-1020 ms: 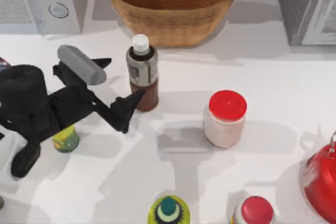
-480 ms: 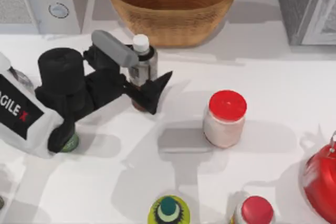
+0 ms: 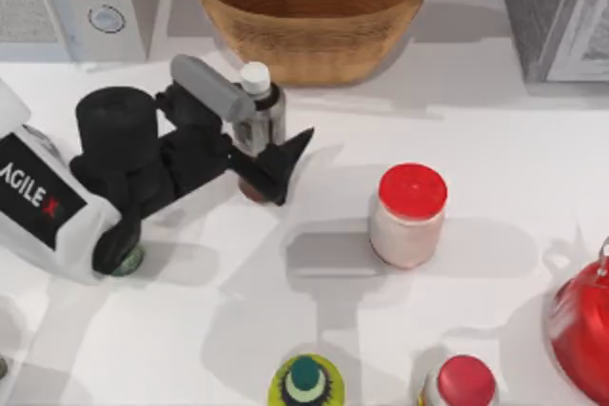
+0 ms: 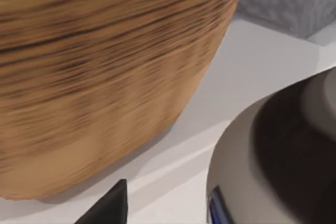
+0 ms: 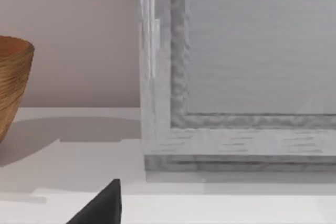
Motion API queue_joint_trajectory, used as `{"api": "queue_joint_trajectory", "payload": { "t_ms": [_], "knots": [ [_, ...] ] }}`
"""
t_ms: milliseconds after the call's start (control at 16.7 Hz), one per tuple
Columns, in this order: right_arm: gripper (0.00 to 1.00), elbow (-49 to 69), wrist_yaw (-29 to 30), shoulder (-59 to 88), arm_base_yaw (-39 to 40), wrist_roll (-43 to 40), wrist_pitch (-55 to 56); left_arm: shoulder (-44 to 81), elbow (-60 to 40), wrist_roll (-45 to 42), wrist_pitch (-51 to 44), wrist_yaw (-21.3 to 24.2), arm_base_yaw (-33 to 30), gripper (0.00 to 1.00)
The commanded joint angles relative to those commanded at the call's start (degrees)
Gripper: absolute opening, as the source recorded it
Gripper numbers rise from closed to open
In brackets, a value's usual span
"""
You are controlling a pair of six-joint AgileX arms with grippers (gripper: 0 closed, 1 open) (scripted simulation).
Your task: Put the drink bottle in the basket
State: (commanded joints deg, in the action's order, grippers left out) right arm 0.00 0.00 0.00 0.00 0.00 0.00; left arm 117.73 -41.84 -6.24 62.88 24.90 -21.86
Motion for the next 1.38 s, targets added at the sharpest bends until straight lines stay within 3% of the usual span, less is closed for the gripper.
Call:
{"api": "queue_joint_trajectory", "payload": {
  "t_ms": [660, 1380],
  "knots": [
    [1.0, 0.0, 0.0, 0.0, 0.0, 0.0, 0.0, 0.0, 0.0, 0.0, 0.0, 0.0, 0.0, 0.02],
    [1.0, 0.0, 0.0, 0.0, 0.0, 0.0, 0.0, -1.96, 0.52, -0.7, -0.31, 1.16, -0.15, 0.0]
  ]
}}
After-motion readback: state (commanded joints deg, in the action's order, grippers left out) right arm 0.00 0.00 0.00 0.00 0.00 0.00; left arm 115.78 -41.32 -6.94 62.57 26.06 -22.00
